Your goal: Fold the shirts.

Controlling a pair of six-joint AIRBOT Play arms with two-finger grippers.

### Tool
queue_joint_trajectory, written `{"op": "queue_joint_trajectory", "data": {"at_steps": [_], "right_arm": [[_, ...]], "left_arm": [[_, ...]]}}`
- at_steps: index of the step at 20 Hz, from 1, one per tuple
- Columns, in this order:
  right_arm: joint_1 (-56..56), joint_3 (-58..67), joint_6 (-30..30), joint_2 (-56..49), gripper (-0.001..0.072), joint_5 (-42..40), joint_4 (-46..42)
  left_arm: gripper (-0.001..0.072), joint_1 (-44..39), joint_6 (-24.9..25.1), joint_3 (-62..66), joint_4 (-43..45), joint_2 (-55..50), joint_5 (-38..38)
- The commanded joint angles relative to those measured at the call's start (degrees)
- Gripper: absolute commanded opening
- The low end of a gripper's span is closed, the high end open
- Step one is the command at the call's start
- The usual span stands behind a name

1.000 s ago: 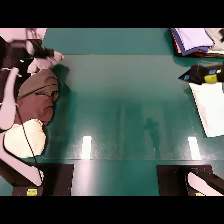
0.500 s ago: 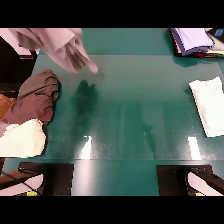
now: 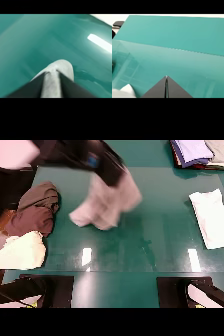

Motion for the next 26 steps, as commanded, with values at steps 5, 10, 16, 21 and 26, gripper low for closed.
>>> {"op": "queue_joint_trajectory", "data": {"at_steps": [5, 10, 16, 21, 26], "right_arm": [[0.0, 0.6, 0.0, 0.1, 0.0014, 3.3, 0.1], [0.0, 0.5, 0.0, 0.1, 0.0014, 4.2, 0.1], [0.0, 0.5, 0.0, 0.0, 0.0014, 4.2, 0.1], [0.0, 0.5, 0.0, 0.0, 0.0014, 4.3, 0.1], [-0.2, -5.0, 0.1, 0.1, 0.0014, 7.3, 0.1]], "left_arm": [[0.0542, 7.3, -4.4, -1.0, 3.3, -5.1, -9.6], [0.0542, 29.1, -6.2, -12.1, -4.7, -5.0, -12.2], [0.0543, 37.1, -3.2, -39.8, -13.7, -5.1, -0.6], [0.0542, 37.0, 1.4, -49.5, -27.6, -7.8, 8.5], [0.0019, 36.4, 3.4, -47.8, -30.8, -8.1, 11.2]]}}
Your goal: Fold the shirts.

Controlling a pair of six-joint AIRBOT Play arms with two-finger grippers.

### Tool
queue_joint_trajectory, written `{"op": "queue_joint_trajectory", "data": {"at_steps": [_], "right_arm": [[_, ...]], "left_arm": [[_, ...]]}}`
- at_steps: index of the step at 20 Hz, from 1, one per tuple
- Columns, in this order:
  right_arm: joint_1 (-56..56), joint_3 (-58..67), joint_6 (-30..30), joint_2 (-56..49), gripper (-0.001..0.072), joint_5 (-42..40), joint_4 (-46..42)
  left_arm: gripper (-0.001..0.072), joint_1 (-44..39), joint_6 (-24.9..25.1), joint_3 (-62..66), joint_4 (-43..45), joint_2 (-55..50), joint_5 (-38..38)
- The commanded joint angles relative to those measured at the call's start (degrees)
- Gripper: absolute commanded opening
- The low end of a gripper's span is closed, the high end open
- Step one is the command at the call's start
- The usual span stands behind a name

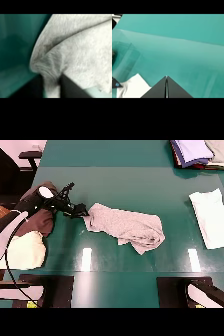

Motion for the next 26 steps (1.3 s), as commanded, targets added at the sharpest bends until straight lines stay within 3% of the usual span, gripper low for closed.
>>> {"op": "queue_joint_trajectory", "data": {"at_steps": [1, 6, 7, 8, 9, 14, 17, 21, 24, 26], "right_arm": [[-0.3, -6.1, 0.0, 0.0, 0.0014, 4.2, -0.1], [-5.0, -29.4, 0.0, 0.0, 0.0015, 6.8, -0.3], [-6.4, -34.9, 0.0, 0.0, 0.0067, 5.5, -0.2], [-7.5, -40.5, 0.0, -0.3, 0.0341, 3.5, -0.2], [-8.2, -45.9, 0.0, -1.0, 0.0514, 1.2, -0.1], [-1.5, -57.2, -0.2, -11.0, 0.0454, -8.6, 0.5], [5.9, -53.4, -0.3, -17.6, 0.0454, -14.4, 0.5], [10.9, -44.1, -0.3, -25.9, 0.0442, -16.2, 0.3], [11.6, -38.3, -0.9, -28.9, 0.0010, -16.1, -0.1], [11.2, -34.8, -0.9, -28.0, 0.0013, -15.5, -0.2]], "left_arm": [[0.0020, 0.1, 1.6, 1.6, -2.3, 0.4, 1.4], [0.0020, 0.1, 1.6, 10.5, 5.7, 5.8, -1.7], [0.0020, 0.1, 1.6, 11.4, 6.7, 6.8, -2.1], [0.0020, 0.1, 1.6, 11.5, 6.9, 7.6, -2.0], [0.0021, 0.0, 1.6, 11.4, 6.9, 7.9, -2.1], [0.0020, 0.0, 1.6, 11.4, 6.8, 7.7, -2.9], [0.0020, 0.0, 1.6, 11.4, 6.9, 7.7, -3.5], [0.0020, 0.0, 1.6, 11.4, 6.9, 7.8, -3.7], [0.0020, 0.0, 1.6, 11.4, 6.9, 7.8, -5.1], [0.0020, 0.1, 2.1, 11.5, 6.9, 8.6, -6.4]]}}
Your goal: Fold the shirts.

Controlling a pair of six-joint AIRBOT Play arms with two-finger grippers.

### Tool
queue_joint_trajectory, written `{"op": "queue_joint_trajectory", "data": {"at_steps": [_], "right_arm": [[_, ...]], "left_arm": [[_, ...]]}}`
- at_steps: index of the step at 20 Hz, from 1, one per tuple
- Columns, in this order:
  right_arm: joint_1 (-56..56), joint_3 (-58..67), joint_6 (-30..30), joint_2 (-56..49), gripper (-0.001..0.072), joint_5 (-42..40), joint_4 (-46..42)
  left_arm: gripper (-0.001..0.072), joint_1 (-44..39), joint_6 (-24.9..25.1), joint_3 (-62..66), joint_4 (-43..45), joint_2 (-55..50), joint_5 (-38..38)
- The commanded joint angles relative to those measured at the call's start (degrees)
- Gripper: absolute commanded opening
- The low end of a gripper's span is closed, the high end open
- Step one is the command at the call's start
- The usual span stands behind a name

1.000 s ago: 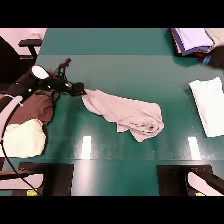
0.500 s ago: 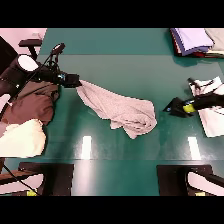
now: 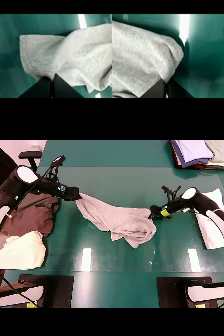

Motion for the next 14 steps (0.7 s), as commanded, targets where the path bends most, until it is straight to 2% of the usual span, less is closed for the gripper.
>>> {"op": "queue_joint_trajectory", "data": {"at_steps": [1, 4, 8, 14], "right_arm": [[0.0, 7.1, -0.3, 0.5, 0.0013, 0.7, -0.1], [-1.8, 15.5, -1.8, 9.3, 0.0013, 4.0, -0.1], [-4.5, 29.3, -1.8, 22.9, 0.0013, 9.0, -0.1], [-7.9, 42.6, -1.5, 34.7, 0.0013, 14.6, -0.1]], "left_arm": [[0.0020, 0.0, 0.4, 0.2, 0.1, 2.3, -1.1], [0.0020, 0.0, 0.4, 4.7, 2.1, 9.4, -1.0], [0.0020, 0.0, 0.4, 17.6, 2.3, 19.7, -2.6], [0.0020, 0.0, 0.3, 34.8, 2.3, 30.1, -3.6]]}}
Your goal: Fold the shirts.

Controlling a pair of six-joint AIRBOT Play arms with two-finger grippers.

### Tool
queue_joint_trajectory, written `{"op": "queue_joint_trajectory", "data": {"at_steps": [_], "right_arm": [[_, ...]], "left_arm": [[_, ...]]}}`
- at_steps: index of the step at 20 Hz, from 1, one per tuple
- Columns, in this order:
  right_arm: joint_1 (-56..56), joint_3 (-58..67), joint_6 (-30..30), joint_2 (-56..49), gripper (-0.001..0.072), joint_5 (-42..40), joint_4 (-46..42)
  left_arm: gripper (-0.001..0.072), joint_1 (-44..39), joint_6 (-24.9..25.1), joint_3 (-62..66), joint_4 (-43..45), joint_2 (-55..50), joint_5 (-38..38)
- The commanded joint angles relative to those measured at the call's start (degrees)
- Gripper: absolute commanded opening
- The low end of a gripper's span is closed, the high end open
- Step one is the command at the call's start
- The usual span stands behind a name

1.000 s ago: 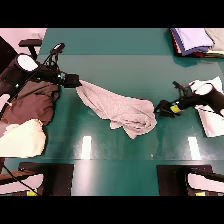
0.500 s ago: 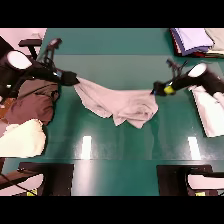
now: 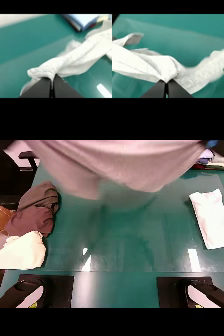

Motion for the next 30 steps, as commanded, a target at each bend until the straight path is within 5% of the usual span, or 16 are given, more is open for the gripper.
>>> {"op": "queue_joint_trajectory", "data": {"at_steps": [1, 7, 13, 21, 22, 23, 24, 30], "right_arm": [[-2.5, 6.9, 0.9, 5.9, 0.0013, 3.7, -0.2], [-5.9, 10.1, 4.8, 2.6, 0.0013, 8.4, -0.1], [-0.2, 10.0, 5.5, -18.0, 0.0013, 16.9, -0.3], [2.8, 10.1, 5.4, -45.9, 0.0014, 11.6, -2.4], [2.8, 10.1, 5.4, -46.8, 0.0047, 10.4, -2.4], [2.8, 10.1, 5.4, -47.1, 0.0304, 9.6, -2.4], [2.4, 10.1, 5.4, -47.1, 0.0459, 9.5, -2.4], [-1.2, 2.6, 2.2, -38.0, 0.0451, 14.0, -2.4]], "left_arm": [[0.0020, 0.0, -0.1, 9.3, 0.2, 4.8, -1.2], [0.0020, 0.0, -1.8, 11.5, 2.0, 3.0, -8.6], [0.0021, 0.0, -1.5, -8.7, 6.2, -6.6, -13.0], [0.0024, 0.0, -1.8, -24.0, 12.3, -29.1, 10.8], [0.0213, 0.0, -2.9, -23.9, 12.3, -30.7, 13.2], [0.0488, 0.0, -4.4, -23.9, 12.3, -31.3, 14.7], [0.0547, 0.0, -5.9, -23.7, 12.3, -31.4, 15.0], [0.0542, 5.7, -5.6, -22.9, 12.2, -26.6, -3.3]]}}
